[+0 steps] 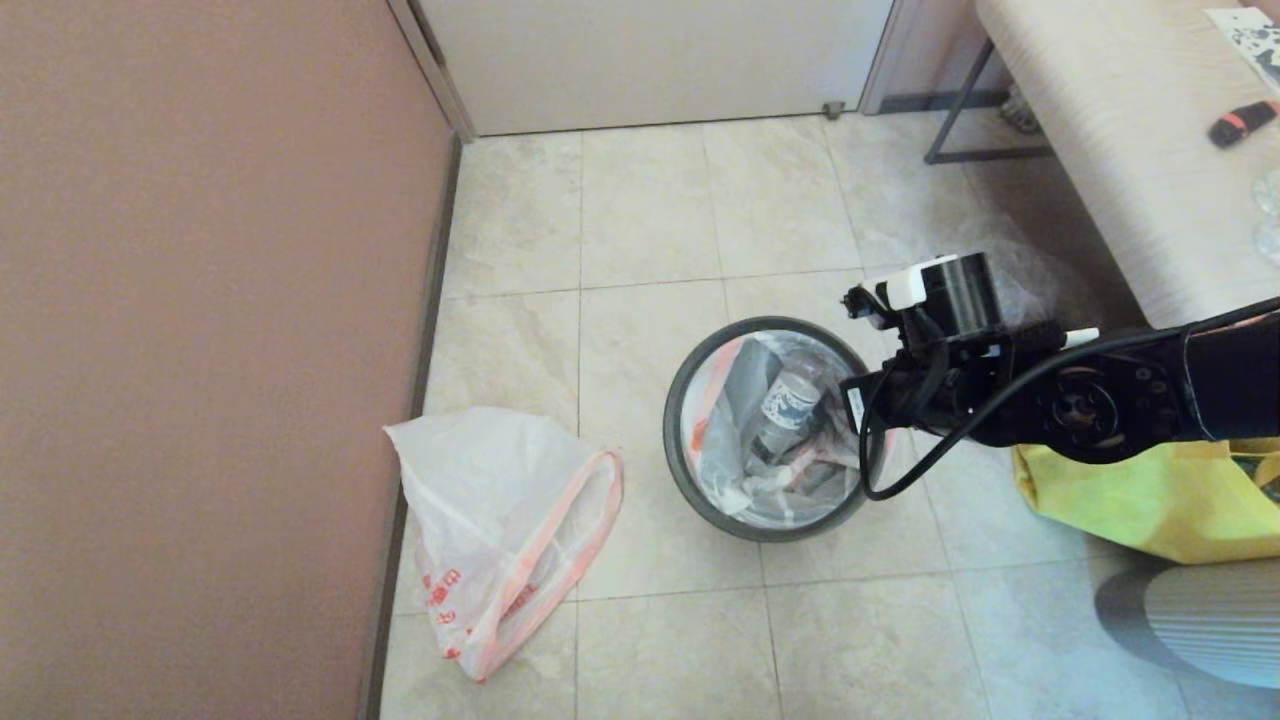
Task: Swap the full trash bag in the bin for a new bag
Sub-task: Place the trash can ring on the floor
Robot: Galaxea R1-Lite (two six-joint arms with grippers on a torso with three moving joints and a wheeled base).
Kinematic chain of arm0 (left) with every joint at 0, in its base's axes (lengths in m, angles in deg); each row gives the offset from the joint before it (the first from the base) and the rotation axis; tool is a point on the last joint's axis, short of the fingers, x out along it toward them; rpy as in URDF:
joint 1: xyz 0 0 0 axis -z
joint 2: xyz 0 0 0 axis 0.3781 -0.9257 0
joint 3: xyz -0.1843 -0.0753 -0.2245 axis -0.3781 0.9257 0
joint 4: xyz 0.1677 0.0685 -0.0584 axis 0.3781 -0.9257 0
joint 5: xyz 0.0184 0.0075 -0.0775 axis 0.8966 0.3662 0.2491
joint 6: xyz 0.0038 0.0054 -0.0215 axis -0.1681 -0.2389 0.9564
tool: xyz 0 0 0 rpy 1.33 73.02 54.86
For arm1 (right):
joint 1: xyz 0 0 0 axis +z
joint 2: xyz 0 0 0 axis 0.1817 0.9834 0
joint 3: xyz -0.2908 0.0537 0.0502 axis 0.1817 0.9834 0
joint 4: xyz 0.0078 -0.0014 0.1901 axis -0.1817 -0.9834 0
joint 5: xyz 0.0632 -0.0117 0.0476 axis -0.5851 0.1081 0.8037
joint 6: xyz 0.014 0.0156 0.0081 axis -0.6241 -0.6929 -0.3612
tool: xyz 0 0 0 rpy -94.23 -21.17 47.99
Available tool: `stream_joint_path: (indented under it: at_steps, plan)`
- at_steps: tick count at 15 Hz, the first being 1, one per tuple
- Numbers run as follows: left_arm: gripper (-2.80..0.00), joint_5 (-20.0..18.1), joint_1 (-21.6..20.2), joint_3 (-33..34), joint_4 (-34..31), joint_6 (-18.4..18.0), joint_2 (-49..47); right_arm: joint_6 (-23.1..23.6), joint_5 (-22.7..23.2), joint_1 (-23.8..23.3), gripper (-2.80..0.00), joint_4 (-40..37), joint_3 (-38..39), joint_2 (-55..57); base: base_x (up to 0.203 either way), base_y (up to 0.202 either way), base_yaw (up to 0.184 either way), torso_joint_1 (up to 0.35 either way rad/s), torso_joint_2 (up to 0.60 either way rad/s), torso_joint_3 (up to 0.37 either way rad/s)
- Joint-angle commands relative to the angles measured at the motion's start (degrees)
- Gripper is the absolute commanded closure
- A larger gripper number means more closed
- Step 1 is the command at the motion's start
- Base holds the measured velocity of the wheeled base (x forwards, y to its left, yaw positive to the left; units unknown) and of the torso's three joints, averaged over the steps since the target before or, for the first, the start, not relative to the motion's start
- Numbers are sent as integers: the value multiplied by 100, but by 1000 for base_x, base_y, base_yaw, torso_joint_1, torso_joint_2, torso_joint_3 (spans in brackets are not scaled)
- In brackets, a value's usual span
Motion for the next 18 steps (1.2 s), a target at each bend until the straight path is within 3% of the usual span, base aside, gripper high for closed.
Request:
stream_joint_path:
  at_steps: [1,5,9,13,18]
  plan:
    - [0,0,0,79,6,2,1,-108,-15,132,0,-200,2,-276,0,0,0,0,0,0]
    - [0,0,0,79,6,0,1,-890,226,227,0,-1181,261,-1236,0,0,0,0,0,0]
    - [0,0,0,79,6,2,1,-1408,440,-290,0,-1984,1211,-2370,0,0,0,0,0,0]
    - [0,0,0,79,6,2,1,-1167,903,-1912,0,-2062,2183,-2882,0,0,0,0,0,0]
    - [0,0,0,79,6,-6,1,-242,2200,-4214,0,-1353,2927,-2305,0,0,0,0,0,0]
